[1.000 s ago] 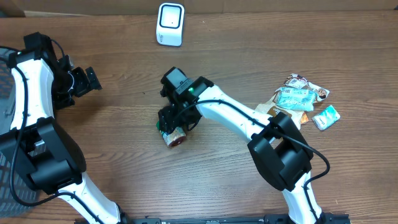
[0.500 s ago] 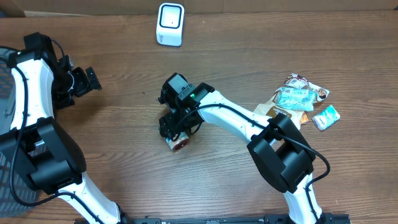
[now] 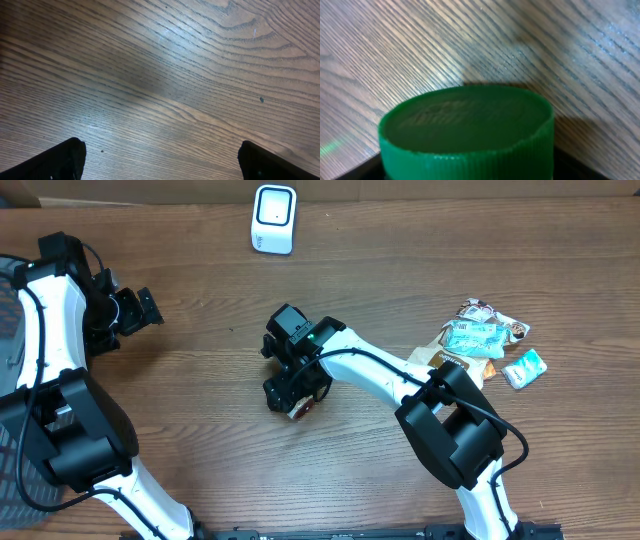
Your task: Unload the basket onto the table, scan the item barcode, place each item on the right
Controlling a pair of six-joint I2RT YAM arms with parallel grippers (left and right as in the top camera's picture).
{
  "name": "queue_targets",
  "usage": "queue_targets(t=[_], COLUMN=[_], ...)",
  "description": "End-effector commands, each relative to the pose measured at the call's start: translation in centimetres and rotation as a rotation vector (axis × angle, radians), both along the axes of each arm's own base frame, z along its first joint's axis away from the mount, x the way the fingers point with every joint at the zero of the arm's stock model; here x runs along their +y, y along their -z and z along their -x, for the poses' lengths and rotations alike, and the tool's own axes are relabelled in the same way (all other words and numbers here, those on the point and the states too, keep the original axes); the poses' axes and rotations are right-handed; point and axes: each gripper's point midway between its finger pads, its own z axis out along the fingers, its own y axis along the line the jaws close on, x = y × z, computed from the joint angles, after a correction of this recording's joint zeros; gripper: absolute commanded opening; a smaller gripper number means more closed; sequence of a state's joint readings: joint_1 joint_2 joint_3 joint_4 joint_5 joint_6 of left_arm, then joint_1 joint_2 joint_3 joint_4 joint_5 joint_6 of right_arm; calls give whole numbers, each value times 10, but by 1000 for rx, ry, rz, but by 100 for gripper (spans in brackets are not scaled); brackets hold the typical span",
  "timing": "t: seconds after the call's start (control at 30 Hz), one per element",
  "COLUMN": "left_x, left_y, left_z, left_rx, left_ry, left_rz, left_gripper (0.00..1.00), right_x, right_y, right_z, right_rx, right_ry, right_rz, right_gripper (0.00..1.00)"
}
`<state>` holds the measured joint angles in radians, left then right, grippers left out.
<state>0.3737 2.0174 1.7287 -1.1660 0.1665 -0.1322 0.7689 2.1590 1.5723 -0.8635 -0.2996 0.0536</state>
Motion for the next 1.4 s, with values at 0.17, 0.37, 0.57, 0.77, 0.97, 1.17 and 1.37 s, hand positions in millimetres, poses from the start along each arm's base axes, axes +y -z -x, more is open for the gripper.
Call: queue_targets(t=[0.17,0.37,0.57,0.77,0.97,1.17,1.37], left_x=[1,1,0,0,0,0,0], left_y=[-4,-4,-4,-4,-4,-4,-4], left_z=[2,2,2,2,2,2,2], left_rx=[-2,-2,-2,-2,-2,-3,-2], left_ry=[-10,-10,-9,-10,-9,-9,-10], left_rz=[-11,-11,-11,-11,-11,-11,-11], left_gripper=[99,100,100,100,100,100,100], right_x=[-3,8,38,29,-10,-28,-33], right_y=[-10,-50,-133,-276,-301,-301,-301], right_z=[-10,-20,-12,-15,-54,-71,-75], right_rx=[-4,27,182,463,611,750,785], right_ry=[14,24,-29,-151,8,179,221], right_rz=[5,-77,-375,-994,-1072,-1014,-999], right_gripper=[56,42,42,42,37,27,28])
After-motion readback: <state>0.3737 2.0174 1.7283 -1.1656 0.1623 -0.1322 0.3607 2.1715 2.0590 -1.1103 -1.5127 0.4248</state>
